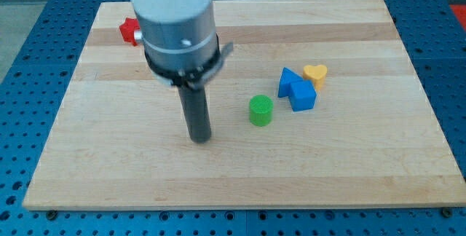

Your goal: Slide the green circle into the green star

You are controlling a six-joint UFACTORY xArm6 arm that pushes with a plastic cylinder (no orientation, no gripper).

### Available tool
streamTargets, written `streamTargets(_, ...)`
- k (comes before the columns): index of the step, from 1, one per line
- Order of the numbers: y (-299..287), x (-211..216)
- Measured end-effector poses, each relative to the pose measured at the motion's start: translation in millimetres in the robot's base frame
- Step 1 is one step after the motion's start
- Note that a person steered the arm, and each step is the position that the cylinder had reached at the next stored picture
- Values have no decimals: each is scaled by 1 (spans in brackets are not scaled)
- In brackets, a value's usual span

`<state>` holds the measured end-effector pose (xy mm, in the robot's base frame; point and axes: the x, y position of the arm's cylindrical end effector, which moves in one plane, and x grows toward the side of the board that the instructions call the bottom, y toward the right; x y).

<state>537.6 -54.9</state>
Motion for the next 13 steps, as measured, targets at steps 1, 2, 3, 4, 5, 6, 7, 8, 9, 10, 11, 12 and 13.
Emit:
streamTargets(1, 57, 10)
streamTargets(2, 98, 5)
streamTargets(3, 103, -15)
streamTargets(4, 103, -41)
streamTargets(5, 91, -65)
streamTargets(6, 71, -67)
streamTargets(7, 44, -67)
streamTargets(8, 30, -72)
streamTargets(9, 30, -89)
streamTargets(10, 25, -113)
streamTargets(11, 5, -133)
streamTargets(12, -9, -153)
streamTargets(13, -23, -174)
